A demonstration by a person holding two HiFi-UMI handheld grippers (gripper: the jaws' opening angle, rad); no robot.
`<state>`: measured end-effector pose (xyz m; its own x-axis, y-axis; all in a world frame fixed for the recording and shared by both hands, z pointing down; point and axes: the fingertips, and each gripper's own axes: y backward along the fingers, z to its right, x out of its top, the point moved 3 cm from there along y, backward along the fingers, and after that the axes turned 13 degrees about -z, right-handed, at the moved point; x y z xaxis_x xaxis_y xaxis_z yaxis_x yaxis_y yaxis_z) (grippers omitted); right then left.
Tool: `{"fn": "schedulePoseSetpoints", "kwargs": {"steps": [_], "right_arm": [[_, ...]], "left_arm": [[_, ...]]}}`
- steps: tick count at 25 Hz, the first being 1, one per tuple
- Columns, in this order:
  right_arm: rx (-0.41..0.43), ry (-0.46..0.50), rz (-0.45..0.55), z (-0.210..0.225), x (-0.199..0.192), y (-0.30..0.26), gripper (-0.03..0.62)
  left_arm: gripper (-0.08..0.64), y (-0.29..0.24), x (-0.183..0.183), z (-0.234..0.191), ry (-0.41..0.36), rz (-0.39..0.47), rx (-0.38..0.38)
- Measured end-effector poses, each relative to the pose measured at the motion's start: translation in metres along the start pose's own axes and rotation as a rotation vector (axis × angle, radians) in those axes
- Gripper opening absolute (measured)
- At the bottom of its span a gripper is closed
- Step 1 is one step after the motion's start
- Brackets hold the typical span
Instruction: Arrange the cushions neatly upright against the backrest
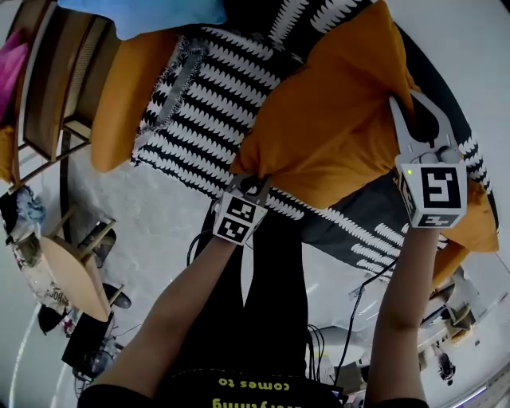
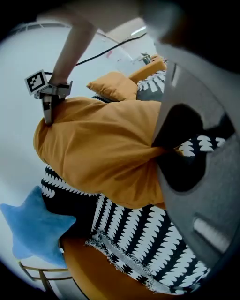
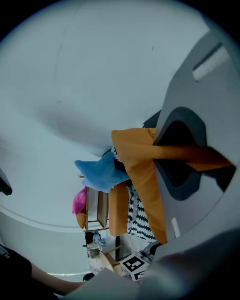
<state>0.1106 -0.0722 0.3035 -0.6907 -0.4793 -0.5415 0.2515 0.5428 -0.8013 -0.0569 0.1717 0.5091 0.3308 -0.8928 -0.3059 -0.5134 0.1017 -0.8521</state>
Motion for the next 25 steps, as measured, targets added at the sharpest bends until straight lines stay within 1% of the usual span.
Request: {"fn": "schedulePoseSetpoints", "kwargs": {"steps": [4,6,8,12,14,18,22,25], "right_arm": [[-0.026,-0.115,0.037,-0.006,-0.013,0.039,0.067],[-0.036,-0.175,0.072,-0.005,-0.019,0.058,0.066],[-0.058,-0.25,0.103,0.003,-0.03,0.078,0.064],[-0.094,-0.405,0.147,0.012,-0.06,0.105,0.063],[-0.113,-0.474,0.165,0.009,-0.071,0.113,0.063],[-0.148,-0.59,0.179,0.0,-0.096,0.123,0.054],[-0.197,-0.68,0.188,-0.006,-0.133,0.123,0.051],[-0.226,-0.734,0.172,-0.006,-0.157,0.119,0.046]], "left_arm": [[0.012,0.018,-0.006,-0.004,-0.004,0.013,-0.003],[0.012,0.033,0.001,-0.012,-0.013,0.033,0.011],[0.012,0.049,0.015,-0.017,-0.033,0.064,0.028],[0.012,0.077,0.047,-0.031,-0.092,0.136,0.081],[0.012,0.094,0.066,-0.046,-0.124,0.177,0.118],[0.012,0.127,0.111,-0.067,-0.162,0.266,0.175],[0.012,0.144,0.156,-0.067,-0.241,0.332,0.222],[0.012,0.149,0.191,-0.058,-0.279,0.373,0.238]]}}
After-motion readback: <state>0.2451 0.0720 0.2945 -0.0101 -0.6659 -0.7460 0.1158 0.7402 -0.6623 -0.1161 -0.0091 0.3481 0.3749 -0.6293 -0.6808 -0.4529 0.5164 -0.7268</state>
